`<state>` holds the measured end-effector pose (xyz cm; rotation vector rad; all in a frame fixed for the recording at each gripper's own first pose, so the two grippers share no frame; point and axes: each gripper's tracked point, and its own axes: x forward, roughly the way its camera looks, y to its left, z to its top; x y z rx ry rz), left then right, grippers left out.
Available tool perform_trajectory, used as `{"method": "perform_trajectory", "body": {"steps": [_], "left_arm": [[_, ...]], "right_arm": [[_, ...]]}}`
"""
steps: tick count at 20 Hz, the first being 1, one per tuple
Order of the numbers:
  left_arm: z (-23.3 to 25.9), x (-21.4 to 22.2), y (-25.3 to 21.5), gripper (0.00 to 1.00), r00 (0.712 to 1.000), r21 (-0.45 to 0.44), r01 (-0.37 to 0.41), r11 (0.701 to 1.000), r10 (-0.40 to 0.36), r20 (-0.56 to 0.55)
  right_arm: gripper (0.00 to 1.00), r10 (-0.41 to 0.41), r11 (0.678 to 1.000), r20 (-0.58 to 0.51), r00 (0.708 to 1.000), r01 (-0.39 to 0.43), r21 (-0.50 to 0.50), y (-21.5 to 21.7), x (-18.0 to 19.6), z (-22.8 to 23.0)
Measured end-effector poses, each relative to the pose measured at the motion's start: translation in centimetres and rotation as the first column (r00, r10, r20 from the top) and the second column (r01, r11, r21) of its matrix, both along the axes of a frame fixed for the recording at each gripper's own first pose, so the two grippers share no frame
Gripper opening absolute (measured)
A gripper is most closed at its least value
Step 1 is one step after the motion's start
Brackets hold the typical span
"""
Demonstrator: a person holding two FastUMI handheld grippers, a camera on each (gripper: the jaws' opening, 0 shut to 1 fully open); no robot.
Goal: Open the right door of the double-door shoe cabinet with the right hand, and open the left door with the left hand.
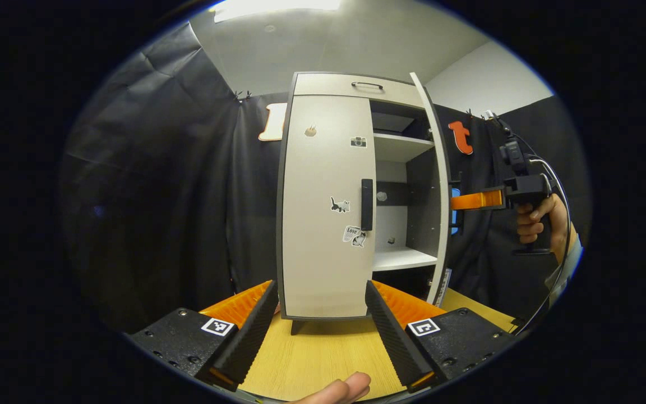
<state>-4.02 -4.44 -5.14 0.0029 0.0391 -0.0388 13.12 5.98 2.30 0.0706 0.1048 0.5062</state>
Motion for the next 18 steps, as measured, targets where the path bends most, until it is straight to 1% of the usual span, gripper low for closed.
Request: {"method": "perform_trajectory", "body": {"steps": [2,7,8,10,12,16,17,18], "left_arm": [[0.0,-0.1,0.0,0.97,1.000,-0.004,-0.001,1.000,0.001,0.000],[-0.3,-0.4,-1.4,0.97,1.000,-0.003,0.029,1.000,-0.029,-0.002],[-0.4,-0.4,-1.5,0.97,1.000,0.002,0.031,1.000,-0.031,0.001],[-0.7,-0.4,-2.1,0.97,0.999,0.008,0.046,0.999,-0.046,-0.003],[-1.1,-0.5,-2.7,0.97,0.998,0.006,0.059,0.998,-0.059,-0.006],[-1.5,-0.3,-3.0,0.97,0.998,0.004,0.061,0.998,-0.061,-0.016],[-1.6,-0.1,-2.9,0.97,0.998,0.004,0.061,0.998,-0.061,-0.018],[-1.6,0.1,-2.9,0.97,0.998,0.002,0.060,0.998,-0.060,-0.017]], "right_arm": [[0.15,-0.007,1.000,-0.014,1.000,0.008,0.018,-1.0,-0.3,-0.1],[0.14,-0.071,0.997,0.008,0.997,0.071,-0.012,-3.8,-0.7,0.0],[0.14,-0.095,0.995,0.011,0.995,0.095,-0.023,-4.6,-0.8,0.0],[0.14,-0.134,0.988,0.039,0.990,0.137,-0.075,-6.4,-0.7,0.0],[0.13,-0.166,0.982,0.044,0.985,0.170,-0.086,-7.2,-0.6,0.0],[0.13,-0.254,0.957,0.079,0.964,0.263,-0.126,-11.0,0.2,-0.2],[0.13,-0.282,0.950,0.068,0.957,0.289,-0.119,-12.3,0.1,-0.1],[0.10,-0.302,0.947,0.055,0.952,0.306,-0.099,-13.1,0.8,-0.3]]}}
